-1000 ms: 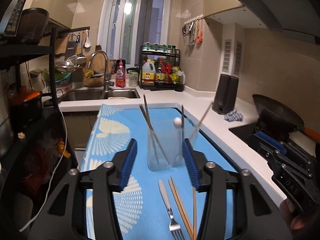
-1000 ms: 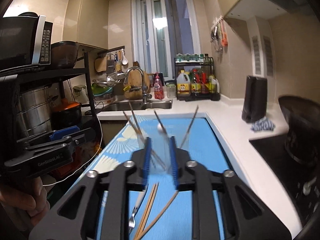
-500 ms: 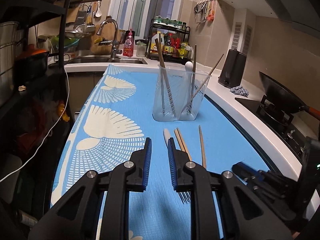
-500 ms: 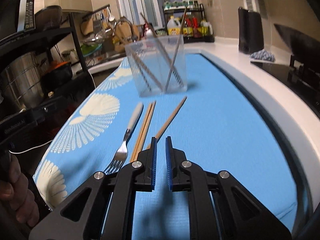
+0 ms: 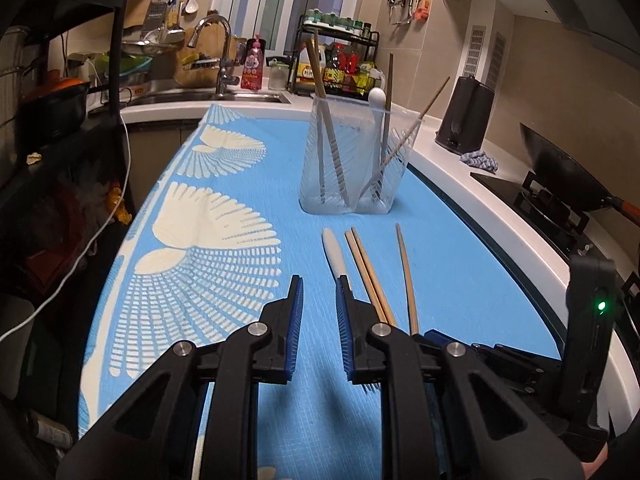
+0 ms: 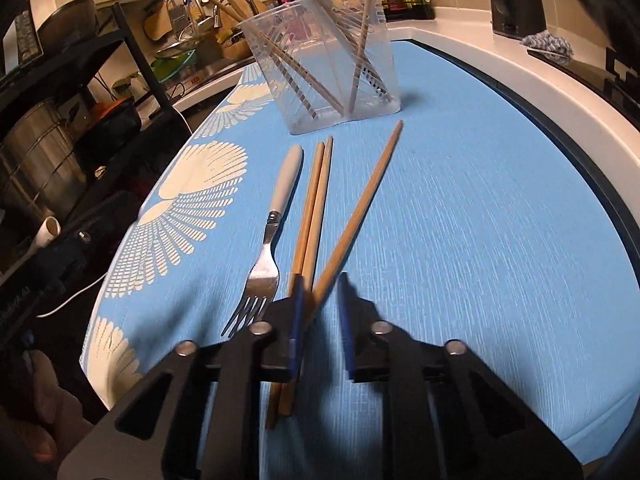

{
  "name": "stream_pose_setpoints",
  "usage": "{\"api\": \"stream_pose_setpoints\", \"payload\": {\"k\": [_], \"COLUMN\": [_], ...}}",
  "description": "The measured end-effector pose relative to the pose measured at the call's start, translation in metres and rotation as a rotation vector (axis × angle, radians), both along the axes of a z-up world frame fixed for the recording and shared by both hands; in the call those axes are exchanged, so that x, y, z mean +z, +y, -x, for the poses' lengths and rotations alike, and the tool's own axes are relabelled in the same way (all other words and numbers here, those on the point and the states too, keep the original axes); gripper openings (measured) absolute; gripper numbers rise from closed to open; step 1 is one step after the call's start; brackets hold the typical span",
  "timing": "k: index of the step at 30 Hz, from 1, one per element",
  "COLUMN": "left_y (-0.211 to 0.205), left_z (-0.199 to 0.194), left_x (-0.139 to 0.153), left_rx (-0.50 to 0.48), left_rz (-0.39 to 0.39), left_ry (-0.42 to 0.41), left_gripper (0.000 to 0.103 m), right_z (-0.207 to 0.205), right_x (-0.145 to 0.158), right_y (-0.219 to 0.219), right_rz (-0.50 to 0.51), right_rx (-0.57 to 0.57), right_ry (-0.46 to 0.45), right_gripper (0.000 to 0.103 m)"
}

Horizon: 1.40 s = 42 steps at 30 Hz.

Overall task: Organize utensils
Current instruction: 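Move both open grippers back down to the fork and chopsticks, then close the right gripper on a wooden chopstick while the left gripper moves to the fork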

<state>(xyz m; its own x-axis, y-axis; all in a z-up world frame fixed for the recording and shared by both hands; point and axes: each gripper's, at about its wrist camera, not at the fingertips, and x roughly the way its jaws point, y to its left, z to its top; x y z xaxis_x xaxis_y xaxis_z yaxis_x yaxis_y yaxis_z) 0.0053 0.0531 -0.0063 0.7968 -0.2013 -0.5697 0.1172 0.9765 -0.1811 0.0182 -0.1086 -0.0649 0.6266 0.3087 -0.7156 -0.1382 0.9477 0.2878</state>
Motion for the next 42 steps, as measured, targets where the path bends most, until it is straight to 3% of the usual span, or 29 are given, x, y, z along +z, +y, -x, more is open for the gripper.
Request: {"api": "stream_pose_setpoints", "payload": {"k": [6,16,22,32,37,39,42], "left_y": [-0.009,-0.015,-0.004,-0.006,-0.011,-0.017,-0.022], "left_z": [-0.002,0.001,0.019,0.012,0.004,-0.001,-0.006], "left_x": [-0.011,-0.048,-0.063,-0.080,-0.079,-0.077,-0.074], "left_rx": [-0.022,0.017,0.049,0.077,0.149,0.176,0.201], "left_rz": [0.020,0.107,0.360,0.601,0.641,0.609,0.549], "left_ry": [0.047,0.188,0.281,0.312,0.308,0.303,0.292], "left_gripper": [0.017,0.018,0.020,0.027,0.027,0.026,0.015], "right_z": [0.005,0.021,0.031,0.032,0.034,0.034,0.035], "right_x": [0.006,0.001,-0.005,-0.006,-0.006,-0.006,-0.006], "right_y": [-0.020,-0.048,-0.050,-0.050,-0.047,-0.046,-0.046], "right_rz": [-0.002,0.130,0.140,0.132,0.149,0.154,0.159], "right_rx": [-0.046,-0.087,-0.051,-0.039,-0.039,-0.039,-0.038], "right_ry": [0.010,-0.042,-0.066,-0.083,-0.095,-0.097,-0.095], "right_gripper": [0.006,0.010,0.011,0.011,0.011,0.011,0.011]}}
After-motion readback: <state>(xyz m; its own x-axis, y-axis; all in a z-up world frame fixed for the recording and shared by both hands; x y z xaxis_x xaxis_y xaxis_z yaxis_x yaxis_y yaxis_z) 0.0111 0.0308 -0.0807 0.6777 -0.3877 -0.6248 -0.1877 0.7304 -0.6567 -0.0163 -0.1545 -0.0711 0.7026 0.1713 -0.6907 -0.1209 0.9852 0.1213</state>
